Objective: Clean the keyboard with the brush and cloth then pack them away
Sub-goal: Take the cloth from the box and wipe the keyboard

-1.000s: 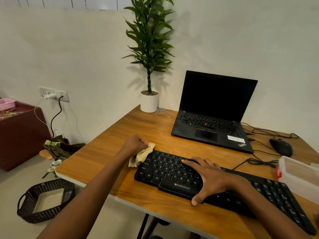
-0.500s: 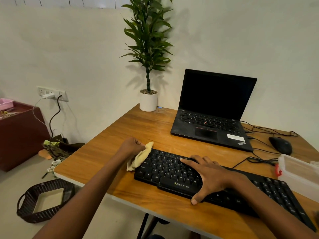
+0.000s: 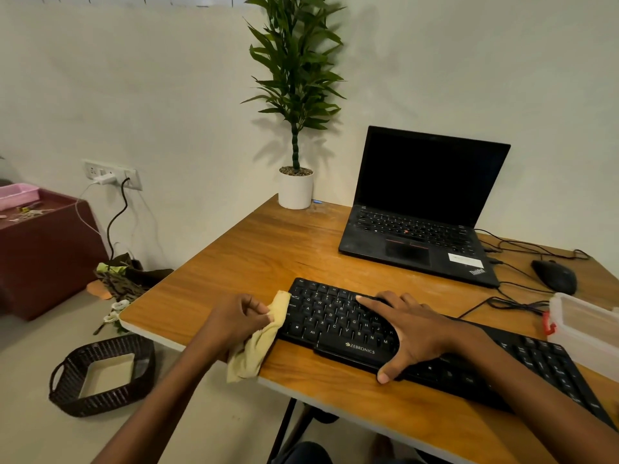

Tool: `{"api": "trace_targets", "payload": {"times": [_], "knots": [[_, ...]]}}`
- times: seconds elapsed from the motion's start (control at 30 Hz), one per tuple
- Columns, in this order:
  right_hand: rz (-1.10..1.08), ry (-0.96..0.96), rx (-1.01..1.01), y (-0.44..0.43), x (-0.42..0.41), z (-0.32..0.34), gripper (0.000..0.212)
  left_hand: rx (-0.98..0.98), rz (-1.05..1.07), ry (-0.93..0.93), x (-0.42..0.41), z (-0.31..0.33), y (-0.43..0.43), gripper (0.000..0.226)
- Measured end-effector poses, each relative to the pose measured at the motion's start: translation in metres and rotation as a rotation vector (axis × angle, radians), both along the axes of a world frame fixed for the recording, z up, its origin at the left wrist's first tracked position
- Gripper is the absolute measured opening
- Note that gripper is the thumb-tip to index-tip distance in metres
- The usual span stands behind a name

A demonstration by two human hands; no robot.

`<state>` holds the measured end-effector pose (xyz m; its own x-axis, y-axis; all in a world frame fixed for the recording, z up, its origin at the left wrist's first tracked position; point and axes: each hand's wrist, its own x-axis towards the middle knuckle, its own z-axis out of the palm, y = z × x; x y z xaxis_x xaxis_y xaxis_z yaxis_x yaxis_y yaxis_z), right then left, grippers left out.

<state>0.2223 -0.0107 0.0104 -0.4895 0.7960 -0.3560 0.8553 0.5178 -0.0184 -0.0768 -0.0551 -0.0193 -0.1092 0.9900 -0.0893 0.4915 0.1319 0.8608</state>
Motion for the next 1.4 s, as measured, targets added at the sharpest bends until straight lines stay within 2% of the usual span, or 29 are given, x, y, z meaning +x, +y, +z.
{"api": "trace_targets", "payload": {"times": [0.13,0.27,0.43,0.53,0.67,0.8,1.1,1.3,1.4], "knots": [[-0.007,0.015,-0.007,0.001,0.003,-0.001,0.125,0.003,0.003,0.065,0.014,0.007,0.049,0.010],[-0.015,0.026,-0.011,0.001,0.004,-0.002,0.127,-0.065,-0.040,0.025,0.023,0.012,0.109,0.007],[-0.003,0.028,-0.009,-0.002,0.003,-0.005,0.128,-0.235,-0.412,0.260,0.033,0.026,0.145,0.013],[-0.007,0.051,-0.006,-0.002,0.002,-0.003,0.131,-0.294,-0.537,0.424,0.047,0.042,0.153,0.028],[-0.027,0.110,-0.015,-0.003,0.004,-0.003,0.135,-0.303,-0.724,0.504,0.087,0.051,0.154,0.036],[-0.023,0.108,0.004,-0.005,0.004,-0.005,0.135,-0.254,-0.826,0.477,0.114,0.042,0.154,0.033],[-0.025,0.126,0.008,-0.005,0.004,-0.003,0.134,-0.335,-0.784,0.436,0.039,0.052,0.166,0.029],[-0.035,0.155,0.021,-0.007,0.005,-0.004,0.134,-0.280,-0.935,0.408,0.124,0.045,0.161,0.031],[-0.056,0.255,-0.011,-0.008,0.013,-0.005,0.134,-0.210,-0.914,0.276,0.141,0.039,0.161,0.027]]}}
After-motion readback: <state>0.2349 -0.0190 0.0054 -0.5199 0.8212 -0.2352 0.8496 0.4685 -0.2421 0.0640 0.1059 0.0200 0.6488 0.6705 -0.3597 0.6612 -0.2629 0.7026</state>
